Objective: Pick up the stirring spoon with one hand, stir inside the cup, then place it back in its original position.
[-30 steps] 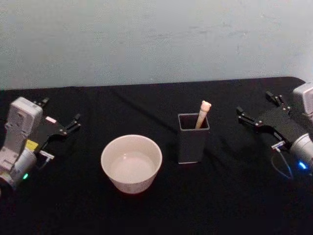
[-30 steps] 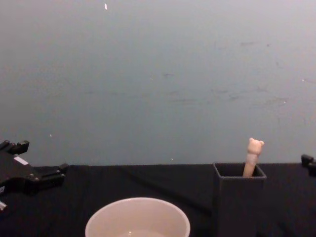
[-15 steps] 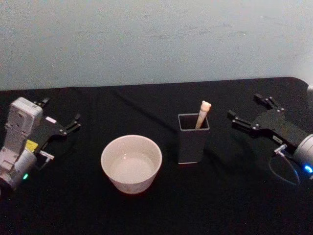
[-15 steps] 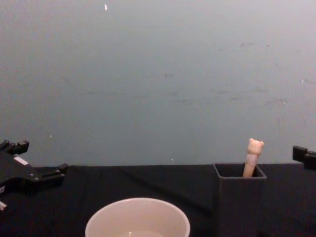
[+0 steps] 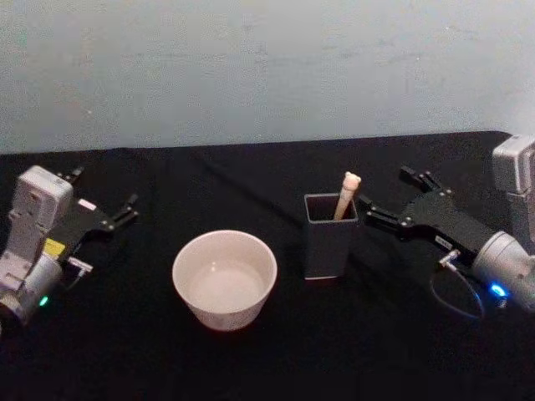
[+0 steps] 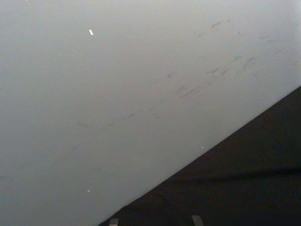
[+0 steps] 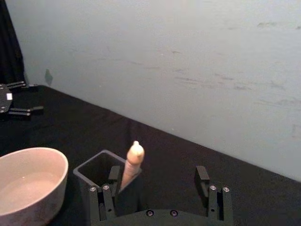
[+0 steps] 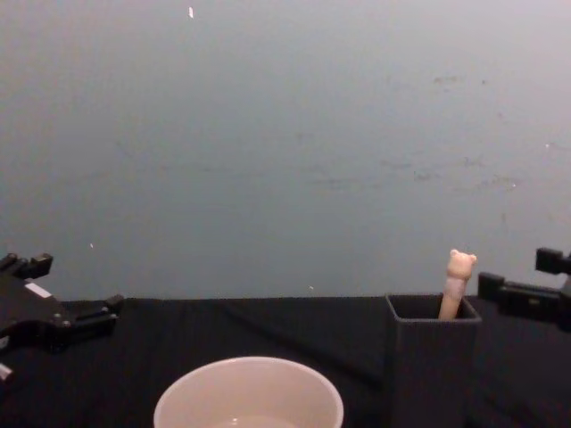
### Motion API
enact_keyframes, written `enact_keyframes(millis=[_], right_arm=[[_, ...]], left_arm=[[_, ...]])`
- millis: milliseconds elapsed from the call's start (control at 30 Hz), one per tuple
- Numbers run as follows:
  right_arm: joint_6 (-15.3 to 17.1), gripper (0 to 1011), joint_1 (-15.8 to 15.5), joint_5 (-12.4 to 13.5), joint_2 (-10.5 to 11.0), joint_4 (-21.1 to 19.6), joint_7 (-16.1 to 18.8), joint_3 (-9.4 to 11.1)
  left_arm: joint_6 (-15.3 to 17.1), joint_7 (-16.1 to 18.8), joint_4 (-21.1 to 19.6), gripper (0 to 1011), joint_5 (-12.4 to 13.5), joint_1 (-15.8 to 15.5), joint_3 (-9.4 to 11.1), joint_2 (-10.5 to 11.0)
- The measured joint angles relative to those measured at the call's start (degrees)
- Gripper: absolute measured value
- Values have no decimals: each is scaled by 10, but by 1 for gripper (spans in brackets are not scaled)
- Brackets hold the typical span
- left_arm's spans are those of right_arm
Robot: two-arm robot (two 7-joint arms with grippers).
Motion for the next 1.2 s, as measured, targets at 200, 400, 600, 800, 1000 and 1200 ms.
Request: enact_keyframes(millis=[200, 400, 600, 800, 1000, 1200], right_arm=[[11, 1003, 10, -6, -15, 10, 14, -3], [20, 1003, 20, -7, -23, 20, 30, -3], [29, 1002, 32, -7, -32, 34, 48, -3], [32, 1002, 43, -7, -39, 46, 58, -5], [33, 1003, 51, -7, -45, 54, 65, -8], [36, 1002, 58, -5, -50, 61, 70, -11]], left_arm=[[0, 0, 0, 1001, 0, 0, 0, 0], [0, 0, 0, 1002, 0, 0, 0, 0], [0, 0, 0, 1001, 0, 0, 0, 0], [0, 0, 0, 1001, 0, 0, 0, 0], [0, 0, 0, 1001, 0, 0, 0, 0], [0, 0, 0, 1001, 0, 0, 0, 0]])
